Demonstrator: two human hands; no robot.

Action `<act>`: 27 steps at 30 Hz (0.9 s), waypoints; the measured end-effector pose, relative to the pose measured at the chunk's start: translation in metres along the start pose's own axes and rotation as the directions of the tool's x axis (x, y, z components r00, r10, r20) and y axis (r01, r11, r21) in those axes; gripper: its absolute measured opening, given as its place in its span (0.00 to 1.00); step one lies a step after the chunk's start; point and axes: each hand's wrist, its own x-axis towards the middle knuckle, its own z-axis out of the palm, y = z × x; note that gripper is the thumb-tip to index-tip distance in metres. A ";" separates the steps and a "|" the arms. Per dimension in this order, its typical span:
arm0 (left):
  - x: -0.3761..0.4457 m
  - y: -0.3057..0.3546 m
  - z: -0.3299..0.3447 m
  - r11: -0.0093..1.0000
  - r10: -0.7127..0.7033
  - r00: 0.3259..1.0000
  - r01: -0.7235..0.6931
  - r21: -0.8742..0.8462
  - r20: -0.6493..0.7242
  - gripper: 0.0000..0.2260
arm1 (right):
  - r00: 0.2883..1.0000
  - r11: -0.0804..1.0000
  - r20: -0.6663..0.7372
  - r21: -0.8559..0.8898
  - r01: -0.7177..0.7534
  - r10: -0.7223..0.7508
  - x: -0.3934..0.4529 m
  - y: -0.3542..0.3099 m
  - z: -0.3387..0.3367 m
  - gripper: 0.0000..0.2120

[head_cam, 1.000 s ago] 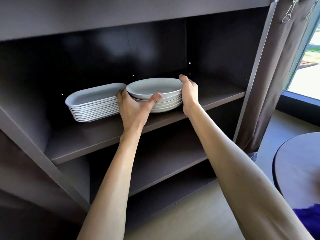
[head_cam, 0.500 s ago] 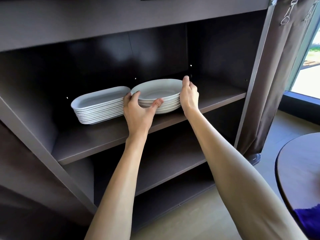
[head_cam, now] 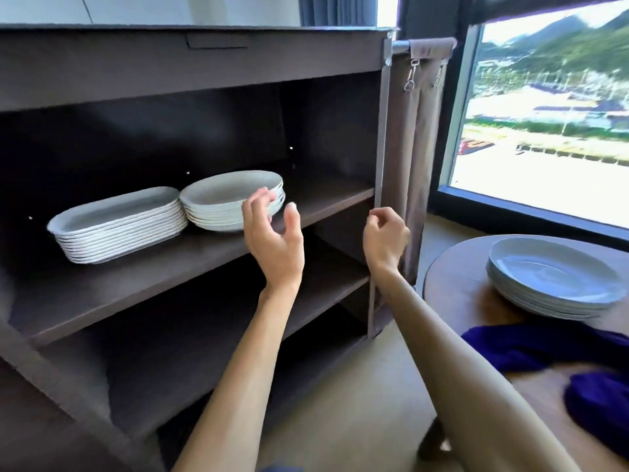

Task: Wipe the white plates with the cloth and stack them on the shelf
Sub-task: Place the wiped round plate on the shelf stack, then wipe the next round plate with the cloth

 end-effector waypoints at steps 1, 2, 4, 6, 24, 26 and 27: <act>-0.015 0.015 0.009 0.997 -0.070 0.996 0.072 -0.041 0.060 0.09 | 1.000 0.996 -0.023 -0.094 0.007 -0.009 -0.002 0.011 -0.026 0.10; -0.029 0.028 0.018 0.990 -0.124 0.983 0.132 -0.053 0.133 0.10 | 0.999 0.983 -0.034 -0.185 -0.011 0.005 -0.005 0.024 -0.050 0.10; -0.066 0.048 0.031 0.977 -0.173 0.937 0.202 -0.065 0.304 0.10 | 0.996 0.899 -0.058 -0.428 -0.091 0.073 -0.019 0.054 -0.107 0.10; -0.101 0.063 0.040 0.965 -0.200 0.868 0.256 -0.065 0.454 0.10 | 0.985 0.725 -0.115 -0.666 -0.174 0.131 -0.035 0.089 -0.162 0.13; -0.218 0.092 0.160 0.795 -0.483 0.385 0.570 0.209 0.786 0.08 | 0.969 0.525 -0.173 -0.816 -0.242 0.177 -0.062 0.142 -0.257 0.24; -0.227 0.094 0.184 0.739 -0.524 0.337 0.637 0.220 0.782 0.09 | 0.972 0.534 -0.158 -0.814 -0.228 0.173 -0.063 0.145 -0.259 0.24; -0.229 0.097 0.193 0.727 -0.541 0.348 0.651 0.218 0.766 0.11 | 0.974 0.540 -0.156 -0.812 -0.221 0.165 -0.064 0.145 -0.259 0.23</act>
